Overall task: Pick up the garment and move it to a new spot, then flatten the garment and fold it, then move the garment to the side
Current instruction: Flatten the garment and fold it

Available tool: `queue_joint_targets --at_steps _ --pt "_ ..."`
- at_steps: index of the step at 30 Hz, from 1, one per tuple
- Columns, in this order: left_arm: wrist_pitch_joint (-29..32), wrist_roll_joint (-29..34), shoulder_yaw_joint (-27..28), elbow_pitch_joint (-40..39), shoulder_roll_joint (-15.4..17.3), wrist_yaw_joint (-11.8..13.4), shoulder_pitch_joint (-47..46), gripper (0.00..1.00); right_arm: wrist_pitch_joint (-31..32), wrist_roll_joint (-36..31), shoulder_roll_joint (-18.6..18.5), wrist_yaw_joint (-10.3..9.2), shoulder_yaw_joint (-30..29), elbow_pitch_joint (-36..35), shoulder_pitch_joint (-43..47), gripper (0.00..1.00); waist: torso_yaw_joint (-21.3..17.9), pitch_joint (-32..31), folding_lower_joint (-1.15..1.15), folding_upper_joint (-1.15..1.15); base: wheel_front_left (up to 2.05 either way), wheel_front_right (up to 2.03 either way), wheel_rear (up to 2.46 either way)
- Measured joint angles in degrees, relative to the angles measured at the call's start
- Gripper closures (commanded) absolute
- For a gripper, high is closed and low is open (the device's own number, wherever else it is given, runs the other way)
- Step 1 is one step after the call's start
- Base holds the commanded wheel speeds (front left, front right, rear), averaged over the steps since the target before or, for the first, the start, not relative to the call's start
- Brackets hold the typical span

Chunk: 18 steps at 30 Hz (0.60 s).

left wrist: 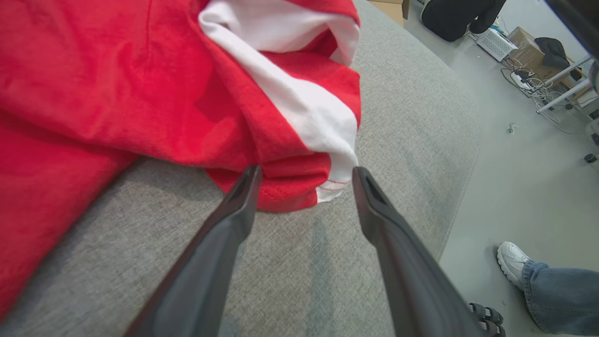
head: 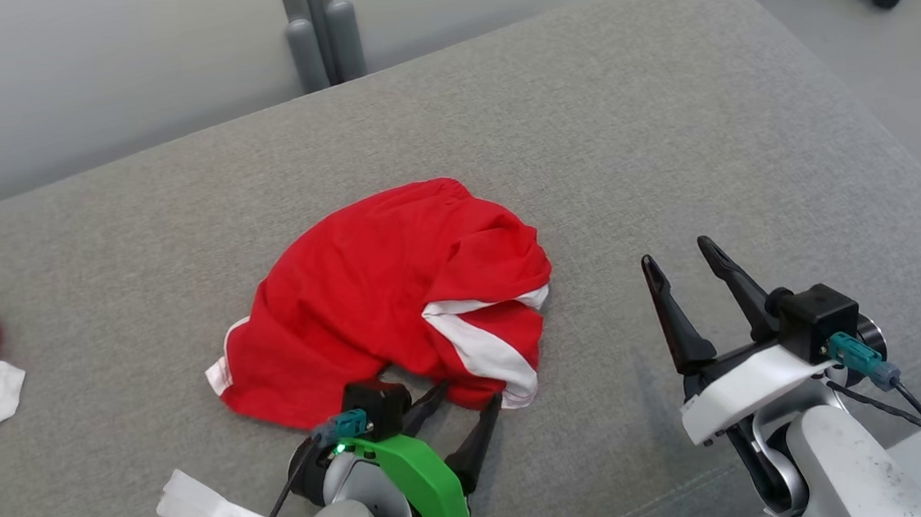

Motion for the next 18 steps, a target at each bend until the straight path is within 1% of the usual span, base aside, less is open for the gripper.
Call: queue_joint_targets --at_steps 5,8,9,14,15,17,18 --pt "0.0 0.2 -0.1 2.3 0.0 2.4 -1.9 0.0 0.0 0.0 0.0 0.0 -0.4 -0.5 -0.9 0.0 -3.2 1.6 0.0 0.0 0.0 0.0 0.0" --pt "0.0 2.4 -0.3 4.2 0.0 4.6 -3.5 0.0 0.0 0.0 0.0 0.0 -1.2 -0.9 -1.2 0.0 -4.8 2.7 0.0 0.0 0.0 0.0 0.0" --pt "0.0 3.4 -0.8 4.8 0.0 4.9 -4.2 0.0 0.0 0.0 0.0 -0.04 -1.5 -0.9 -1.2 0.0 -5.2 3.1 0.0 0.0 0.0 0.0 0.0" --pt "2.0 4.7 -4.4 6.5 0.0 4.9 -5.7 0.0 0.0 0.0 0.1 -0.57 -3.1 -1.4 -1.2 0.0 -6.3 4.8 0.0 0.0 0.0 0.0 0.0" --pt "2.4 6.4 -5.8 6.9 0.0 5.3 -6.8 0.04 0.0 0.0 0.1 -0.6 -3.5 -1.6 -1.2 0.0 -6.1 5.0 0.0 0.0 0.0 0.0 0.0" --pt "2.4 7.7 -6.7 7.3 0.0 5.7 -7.6 0.6 0.0 0.0 0.1 -0.6 -3.6 -1.6 -1.2 0.0 -5.6 5.0 0.0 0.0 0.0 0.0 0.0" --pt "2.4 8.2 -7.1 7.4 0.0 5.9 -7.9 1.0 0.0 0.0 0.1 -0.6 -3.6 -1.7 -1.2 0.0 -5.3 5.0 0.0 0.0 0.0 0.0 0.0"
